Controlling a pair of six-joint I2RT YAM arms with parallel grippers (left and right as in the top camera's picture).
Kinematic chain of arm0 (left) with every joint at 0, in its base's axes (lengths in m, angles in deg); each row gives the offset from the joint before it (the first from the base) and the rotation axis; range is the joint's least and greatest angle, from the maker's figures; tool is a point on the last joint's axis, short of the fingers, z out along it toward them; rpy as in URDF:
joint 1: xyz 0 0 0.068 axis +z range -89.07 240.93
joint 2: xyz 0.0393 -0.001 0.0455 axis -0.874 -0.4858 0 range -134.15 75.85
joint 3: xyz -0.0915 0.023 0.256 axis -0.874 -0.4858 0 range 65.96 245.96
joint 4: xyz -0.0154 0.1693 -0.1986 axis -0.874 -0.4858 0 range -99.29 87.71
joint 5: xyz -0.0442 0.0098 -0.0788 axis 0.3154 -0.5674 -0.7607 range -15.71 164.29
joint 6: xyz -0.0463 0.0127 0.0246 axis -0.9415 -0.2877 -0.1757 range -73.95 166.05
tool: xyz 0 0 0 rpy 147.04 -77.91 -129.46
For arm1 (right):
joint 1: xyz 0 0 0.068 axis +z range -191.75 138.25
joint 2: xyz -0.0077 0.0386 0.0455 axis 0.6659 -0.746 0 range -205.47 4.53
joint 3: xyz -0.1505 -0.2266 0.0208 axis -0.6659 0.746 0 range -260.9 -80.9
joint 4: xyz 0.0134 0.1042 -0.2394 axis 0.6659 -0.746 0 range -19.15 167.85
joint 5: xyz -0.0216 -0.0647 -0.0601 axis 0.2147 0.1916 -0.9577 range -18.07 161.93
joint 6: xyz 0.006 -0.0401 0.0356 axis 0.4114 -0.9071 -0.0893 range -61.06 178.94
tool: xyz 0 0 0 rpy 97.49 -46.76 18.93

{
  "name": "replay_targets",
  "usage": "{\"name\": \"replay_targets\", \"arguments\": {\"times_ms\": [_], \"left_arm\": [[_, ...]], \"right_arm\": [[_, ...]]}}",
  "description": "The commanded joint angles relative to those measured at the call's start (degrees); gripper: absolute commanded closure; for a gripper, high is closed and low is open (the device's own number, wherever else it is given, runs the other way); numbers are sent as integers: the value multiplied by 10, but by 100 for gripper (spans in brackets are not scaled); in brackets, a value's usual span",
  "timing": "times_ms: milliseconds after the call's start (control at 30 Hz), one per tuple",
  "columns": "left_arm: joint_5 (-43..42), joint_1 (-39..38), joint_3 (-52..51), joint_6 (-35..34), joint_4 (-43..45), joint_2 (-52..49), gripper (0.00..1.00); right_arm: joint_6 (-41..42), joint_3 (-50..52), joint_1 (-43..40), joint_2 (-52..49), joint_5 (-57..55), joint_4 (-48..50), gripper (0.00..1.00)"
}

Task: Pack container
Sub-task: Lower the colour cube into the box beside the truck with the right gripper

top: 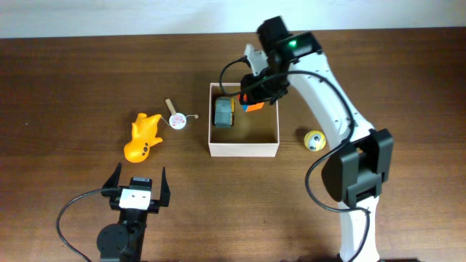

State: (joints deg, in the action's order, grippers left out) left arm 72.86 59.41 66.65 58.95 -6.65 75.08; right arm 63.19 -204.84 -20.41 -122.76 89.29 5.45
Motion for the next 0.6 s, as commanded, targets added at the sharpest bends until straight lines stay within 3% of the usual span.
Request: {"name": "replay_targets", "arguments": {"times_ms": [0, 267, 567], "left_arm": [[2, 2, -2, 9, -4, 4, 1], [2, 2, -2, 9, -4, 4, 1], [2, 2, -2, 9, -4, 4, 1]], "right_arm": [[113, -7, 31, 2, -169, 7, 56], [228, 9, 65, 2, -287, 15, 56], [237, 80, 60, 2, -288, 59, 56]]}}
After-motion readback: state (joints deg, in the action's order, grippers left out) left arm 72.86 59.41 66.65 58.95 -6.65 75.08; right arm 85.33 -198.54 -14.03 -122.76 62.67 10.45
